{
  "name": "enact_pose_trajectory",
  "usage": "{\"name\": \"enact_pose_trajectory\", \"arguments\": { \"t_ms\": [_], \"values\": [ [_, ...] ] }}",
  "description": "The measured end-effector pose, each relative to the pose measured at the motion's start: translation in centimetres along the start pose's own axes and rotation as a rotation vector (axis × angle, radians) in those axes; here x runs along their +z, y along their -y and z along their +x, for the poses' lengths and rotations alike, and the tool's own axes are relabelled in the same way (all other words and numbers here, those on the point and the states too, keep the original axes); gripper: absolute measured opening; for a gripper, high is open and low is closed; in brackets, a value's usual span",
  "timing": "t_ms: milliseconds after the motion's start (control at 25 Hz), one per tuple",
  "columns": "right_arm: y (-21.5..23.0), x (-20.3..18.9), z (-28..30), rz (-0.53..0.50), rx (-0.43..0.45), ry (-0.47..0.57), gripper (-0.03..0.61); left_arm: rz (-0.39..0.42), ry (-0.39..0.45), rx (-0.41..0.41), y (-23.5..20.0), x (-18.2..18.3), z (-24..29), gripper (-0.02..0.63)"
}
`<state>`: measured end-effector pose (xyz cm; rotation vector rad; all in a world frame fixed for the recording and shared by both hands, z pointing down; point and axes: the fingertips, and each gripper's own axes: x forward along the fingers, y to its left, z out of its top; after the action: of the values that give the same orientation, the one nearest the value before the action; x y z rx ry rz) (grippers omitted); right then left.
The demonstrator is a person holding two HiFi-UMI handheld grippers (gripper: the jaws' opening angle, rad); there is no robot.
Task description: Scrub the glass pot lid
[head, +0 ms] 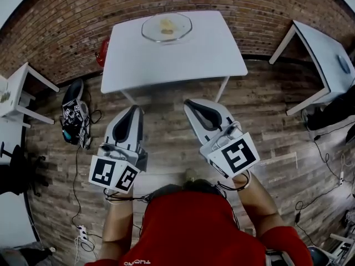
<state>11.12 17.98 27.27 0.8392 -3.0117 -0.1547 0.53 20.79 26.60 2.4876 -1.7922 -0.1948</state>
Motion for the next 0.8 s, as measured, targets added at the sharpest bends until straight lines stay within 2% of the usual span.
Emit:
{"name": "enact_pose_trajectory", "arguments": {
  "t_ms": [400, 800],
  "values": [
    [5.8, -0.6, 4.3, 0.012, 0.016, 0.000, 0.031, 0.025, 0.012, 0.032, -2.6, 1.1, 6.0, 0.017],
    [9.7, -1.7, 11.0, -0.007, 0.000, -0.018, 0.031, 0.021, 0.032, 0.013, -8.3, 0.7, 12.2, 0.017]
  ]
}}
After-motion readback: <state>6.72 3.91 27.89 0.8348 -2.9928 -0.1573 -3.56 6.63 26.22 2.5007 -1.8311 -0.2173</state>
